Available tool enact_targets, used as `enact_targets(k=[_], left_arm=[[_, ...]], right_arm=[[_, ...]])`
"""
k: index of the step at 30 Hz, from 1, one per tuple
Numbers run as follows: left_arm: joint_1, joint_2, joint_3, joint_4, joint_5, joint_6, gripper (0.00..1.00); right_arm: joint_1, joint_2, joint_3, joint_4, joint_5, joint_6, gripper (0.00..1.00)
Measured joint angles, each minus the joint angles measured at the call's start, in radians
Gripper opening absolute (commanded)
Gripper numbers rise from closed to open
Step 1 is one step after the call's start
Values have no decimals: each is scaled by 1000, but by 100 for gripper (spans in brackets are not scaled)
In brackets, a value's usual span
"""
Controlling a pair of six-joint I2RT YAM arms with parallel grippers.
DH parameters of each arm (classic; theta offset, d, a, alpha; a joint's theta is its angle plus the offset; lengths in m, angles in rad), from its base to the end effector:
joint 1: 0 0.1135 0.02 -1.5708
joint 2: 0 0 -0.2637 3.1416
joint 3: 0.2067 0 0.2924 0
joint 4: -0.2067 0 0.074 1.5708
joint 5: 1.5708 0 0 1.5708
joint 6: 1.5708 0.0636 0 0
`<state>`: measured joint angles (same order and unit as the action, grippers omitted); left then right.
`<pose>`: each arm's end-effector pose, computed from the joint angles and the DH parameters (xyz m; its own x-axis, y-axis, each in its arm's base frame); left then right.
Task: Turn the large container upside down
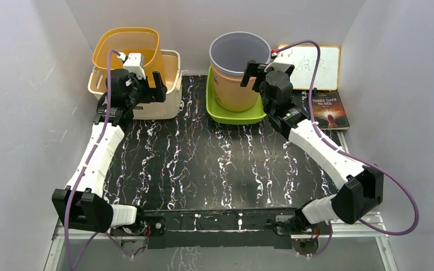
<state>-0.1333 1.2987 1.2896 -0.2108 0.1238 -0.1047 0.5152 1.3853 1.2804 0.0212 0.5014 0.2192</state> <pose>0.3653 -0.0569 0.3950 -0.2413 -0.0723 -0.9678 0.2274 0.9653 -0.1288 0.3558 0.1663 0.3915 -0.0743 0.1770 -0.9814 0.0009 0.9841 0.1775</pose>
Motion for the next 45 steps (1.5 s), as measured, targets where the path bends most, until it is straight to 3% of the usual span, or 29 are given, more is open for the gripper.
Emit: enact_targets(k=[11,18,25,34,45], left_arm=[[0,0,0,-4,0,0,98],[0,0,0,-7,12,3,98],[0,0,1,-34,27,32,98],[-1,0,1,-51,37,68,98],[-1,0,-15,-53,46,90,98]], right_arm=[[2,3,36,2,-95,-150,95],[-21,156,298,-68,-14,-105,88],[-108,393,542,-228,2,17,68],[-153,489,557,-331,2,79,63],[-200,558,656,-339,1,77,60]])
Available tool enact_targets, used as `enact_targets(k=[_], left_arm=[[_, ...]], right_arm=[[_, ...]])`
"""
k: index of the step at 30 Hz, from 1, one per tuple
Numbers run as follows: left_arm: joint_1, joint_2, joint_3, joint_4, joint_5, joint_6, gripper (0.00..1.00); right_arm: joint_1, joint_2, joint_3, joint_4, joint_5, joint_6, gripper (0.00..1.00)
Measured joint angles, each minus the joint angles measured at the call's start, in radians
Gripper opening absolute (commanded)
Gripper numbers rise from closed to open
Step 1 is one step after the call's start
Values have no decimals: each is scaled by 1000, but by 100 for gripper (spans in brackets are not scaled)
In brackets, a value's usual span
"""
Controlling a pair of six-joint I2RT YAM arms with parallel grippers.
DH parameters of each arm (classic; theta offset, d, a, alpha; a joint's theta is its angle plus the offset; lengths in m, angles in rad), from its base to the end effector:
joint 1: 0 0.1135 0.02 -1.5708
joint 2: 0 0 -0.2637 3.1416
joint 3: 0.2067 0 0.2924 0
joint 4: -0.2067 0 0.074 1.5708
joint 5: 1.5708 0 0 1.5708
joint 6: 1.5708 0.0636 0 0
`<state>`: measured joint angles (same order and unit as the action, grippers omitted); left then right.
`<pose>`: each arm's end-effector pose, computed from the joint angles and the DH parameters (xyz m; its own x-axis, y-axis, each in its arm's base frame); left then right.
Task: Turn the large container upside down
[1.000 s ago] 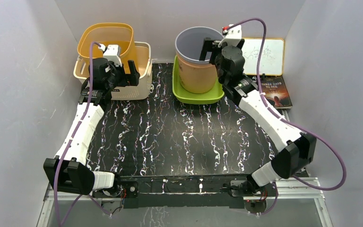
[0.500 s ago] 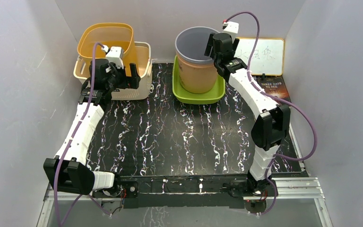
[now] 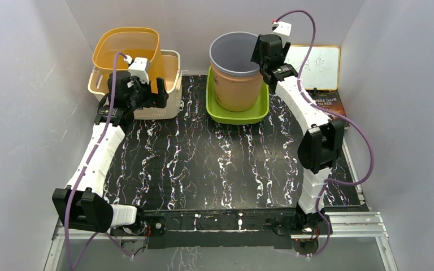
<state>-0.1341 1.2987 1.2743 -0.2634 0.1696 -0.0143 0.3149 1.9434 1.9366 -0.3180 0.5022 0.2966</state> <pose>0.3630 -0.0598 0.3817 -0.2854 0.0243 -0.9581 0.2881 0.9556 -0.0616 0.5092 0.1337 0.3758 -0.2427 0.1904 -0.9512 0.2439 0.9610 0.1301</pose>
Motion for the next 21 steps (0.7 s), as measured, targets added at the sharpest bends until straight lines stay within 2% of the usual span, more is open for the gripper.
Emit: enact_targets(k=[3,7,9,14,21], left_arm=[[0,0,0,0,1,5,98],[0,0,-1,0,3,12,98],[0,0,-1,0,3,15,98],[0,0,-20,0,3,16,98],[0,0,-33,-5,3,18,98]], right_arm=[[-14,20,5,-9,-3,-2,43],[-30,47,7,-18,-24,3,34],[-36,55,7,-19,-31,5,21],[-49,56,18,-21,-55,16,0],[-48,56,19,-23,-75,13,0]])
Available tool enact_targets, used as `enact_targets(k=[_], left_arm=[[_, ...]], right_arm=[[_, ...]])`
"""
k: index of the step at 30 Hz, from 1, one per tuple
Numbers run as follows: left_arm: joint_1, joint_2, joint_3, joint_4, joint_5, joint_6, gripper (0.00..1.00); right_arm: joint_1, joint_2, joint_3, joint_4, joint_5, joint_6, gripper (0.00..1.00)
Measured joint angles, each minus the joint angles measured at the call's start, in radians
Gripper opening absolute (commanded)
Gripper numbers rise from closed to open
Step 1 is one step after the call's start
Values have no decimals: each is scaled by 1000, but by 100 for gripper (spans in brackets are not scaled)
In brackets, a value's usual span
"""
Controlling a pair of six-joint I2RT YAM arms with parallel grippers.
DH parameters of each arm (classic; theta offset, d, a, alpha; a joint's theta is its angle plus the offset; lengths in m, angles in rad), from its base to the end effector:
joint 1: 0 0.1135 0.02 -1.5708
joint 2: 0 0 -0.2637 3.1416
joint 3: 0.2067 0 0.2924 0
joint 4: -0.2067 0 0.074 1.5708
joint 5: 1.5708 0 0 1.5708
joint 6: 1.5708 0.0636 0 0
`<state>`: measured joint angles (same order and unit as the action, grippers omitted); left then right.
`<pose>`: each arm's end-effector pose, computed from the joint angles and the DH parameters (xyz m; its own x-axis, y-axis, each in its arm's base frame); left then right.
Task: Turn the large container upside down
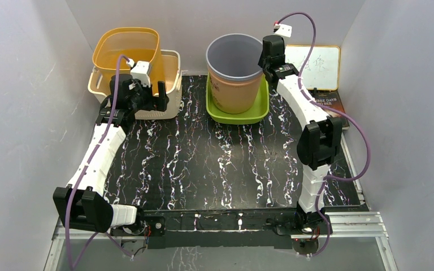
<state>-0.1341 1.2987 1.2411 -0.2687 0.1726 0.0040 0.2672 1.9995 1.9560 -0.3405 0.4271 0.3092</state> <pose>0.3630 -0.0600 0.3671 -0.3165 0.0467 -0.9474 0.2942 0.9544 -0.0513 0.5282 0.1173 0.3514 -0.3046 0.2038 -0.9304 0.2339 0.9629 0.1343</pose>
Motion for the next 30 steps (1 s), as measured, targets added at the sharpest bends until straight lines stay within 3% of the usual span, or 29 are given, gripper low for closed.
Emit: enact_targets(k=[11,21,30], left_arm=[[0,0,0,-2,-8,5,98],[0,-10,0,-9,-13,4,98],[0,-20,0,-23,-16,4,98]], right_arm=[[-29,-39,-8,4,-147,59,0],[-96,-201,-39,42,-238,130,0],[-240,-259,-183,221,-462,368,0]])
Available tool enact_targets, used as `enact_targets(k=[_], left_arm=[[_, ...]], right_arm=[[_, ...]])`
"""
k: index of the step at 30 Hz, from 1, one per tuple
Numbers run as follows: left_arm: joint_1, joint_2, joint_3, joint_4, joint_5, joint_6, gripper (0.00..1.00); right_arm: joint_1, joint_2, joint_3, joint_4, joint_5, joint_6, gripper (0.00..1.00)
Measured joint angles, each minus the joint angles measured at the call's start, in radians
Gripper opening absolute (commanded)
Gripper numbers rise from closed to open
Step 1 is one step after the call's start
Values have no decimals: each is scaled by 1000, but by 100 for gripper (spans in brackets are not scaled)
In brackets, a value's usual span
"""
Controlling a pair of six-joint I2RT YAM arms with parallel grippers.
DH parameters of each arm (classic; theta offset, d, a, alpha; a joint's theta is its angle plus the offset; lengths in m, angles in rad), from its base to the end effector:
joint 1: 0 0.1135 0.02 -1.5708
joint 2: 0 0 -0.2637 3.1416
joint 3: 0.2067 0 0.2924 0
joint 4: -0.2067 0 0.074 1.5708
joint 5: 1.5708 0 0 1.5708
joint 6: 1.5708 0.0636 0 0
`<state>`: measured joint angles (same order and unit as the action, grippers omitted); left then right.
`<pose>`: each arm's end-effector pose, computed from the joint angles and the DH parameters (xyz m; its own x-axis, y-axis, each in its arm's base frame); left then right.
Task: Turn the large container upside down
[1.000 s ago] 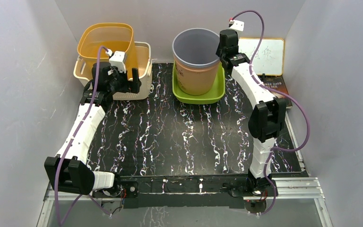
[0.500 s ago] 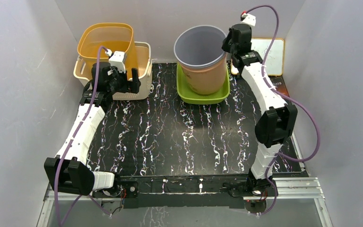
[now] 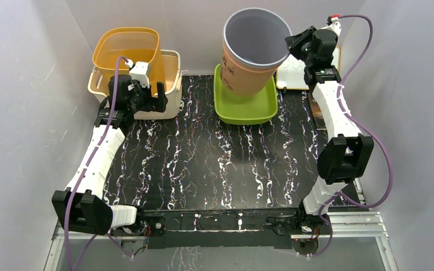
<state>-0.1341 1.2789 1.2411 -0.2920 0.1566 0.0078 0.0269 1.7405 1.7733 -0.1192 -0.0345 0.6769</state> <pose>0.3572 -0.0582 0.3709 -0.3188 0.0508 -0.9465 0.2808 0.9588 -0.0431 0.4854 0.0153 0.4309 -0.1056 0.6234 -0.7747 0.0063 0.7795 0.6264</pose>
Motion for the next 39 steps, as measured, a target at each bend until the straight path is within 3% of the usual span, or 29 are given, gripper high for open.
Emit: enact_targets(k=[7,13,25,39], left_arm=[[0,0,0,-8,-4,1,98],[0,0,0,-8,-10,3,98],[0,-1,0,-15,-14,4,99],[0,-18,32,-41,-24,0,98]], right_arm=[[-27,42,-82,8,-105,93,0],[-18,64,-61,-42,-141,84,0],[-19,65,-59,34,-205,117,0],[-67,-100,3,72,-269,124,0]])
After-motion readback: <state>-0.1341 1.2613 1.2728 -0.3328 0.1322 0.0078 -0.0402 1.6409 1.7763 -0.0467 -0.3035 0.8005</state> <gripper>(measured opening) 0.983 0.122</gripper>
